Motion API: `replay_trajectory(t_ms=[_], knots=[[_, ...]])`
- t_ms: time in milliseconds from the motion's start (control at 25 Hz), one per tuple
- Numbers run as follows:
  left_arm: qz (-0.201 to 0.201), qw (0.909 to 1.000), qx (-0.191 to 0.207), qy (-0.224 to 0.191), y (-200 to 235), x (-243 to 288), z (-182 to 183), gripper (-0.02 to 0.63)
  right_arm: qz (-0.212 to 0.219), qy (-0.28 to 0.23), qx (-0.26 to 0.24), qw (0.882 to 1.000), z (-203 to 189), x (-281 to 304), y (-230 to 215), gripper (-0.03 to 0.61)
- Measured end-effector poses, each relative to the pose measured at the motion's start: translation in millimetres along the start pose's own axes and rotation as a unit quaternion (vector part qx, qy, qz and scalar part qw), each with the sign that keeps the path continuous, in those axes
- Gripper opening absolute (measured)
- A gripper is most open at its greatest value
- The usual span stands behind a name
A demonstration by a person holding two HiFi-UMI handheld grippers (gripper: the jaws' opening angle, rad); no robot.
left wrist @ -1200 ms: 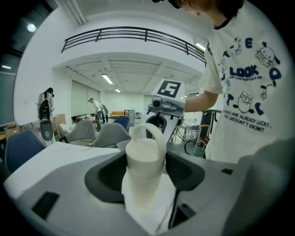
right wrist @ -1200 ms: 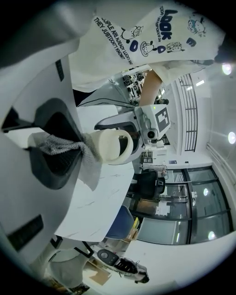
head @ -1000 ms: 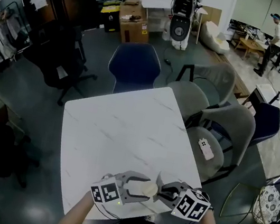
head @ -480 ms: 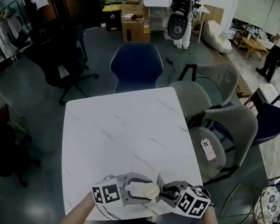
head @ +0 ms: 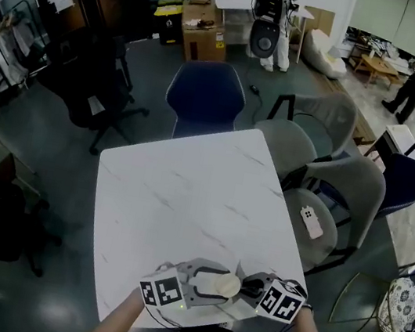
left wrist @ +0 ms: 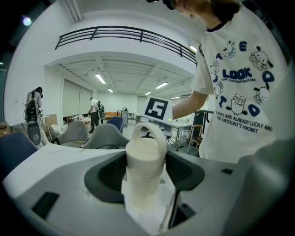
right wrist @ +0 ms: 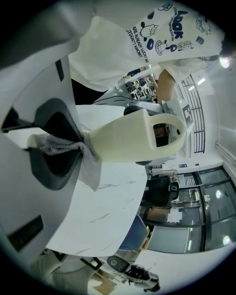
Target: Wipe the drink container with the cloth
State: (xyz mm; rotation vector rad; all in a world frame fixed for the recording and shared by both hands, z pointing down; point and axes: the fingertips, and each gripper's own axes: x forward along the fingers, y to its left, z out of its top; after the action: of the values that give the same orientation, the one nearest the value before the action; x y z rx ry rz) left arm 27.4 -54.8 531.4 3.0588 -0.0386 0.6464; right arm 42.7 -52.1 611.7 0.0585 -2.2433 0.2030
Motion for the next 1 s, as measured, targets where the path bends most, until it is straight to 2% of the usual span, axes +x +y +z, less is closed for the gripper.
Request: replay_trajectory(t_ms=[600,1000], knots=[[0.031,0.9989,-0.023,-0.026,0,-1,-1,0.273,-0.033,0.009,0.078,0.996,-29,39,-2,0.047],[0.055,0.9972,-0.036,-0.035,1,0,-2,0.273,-0.074,0.028,0.086,0.993,-40,54,-4,0.046]])
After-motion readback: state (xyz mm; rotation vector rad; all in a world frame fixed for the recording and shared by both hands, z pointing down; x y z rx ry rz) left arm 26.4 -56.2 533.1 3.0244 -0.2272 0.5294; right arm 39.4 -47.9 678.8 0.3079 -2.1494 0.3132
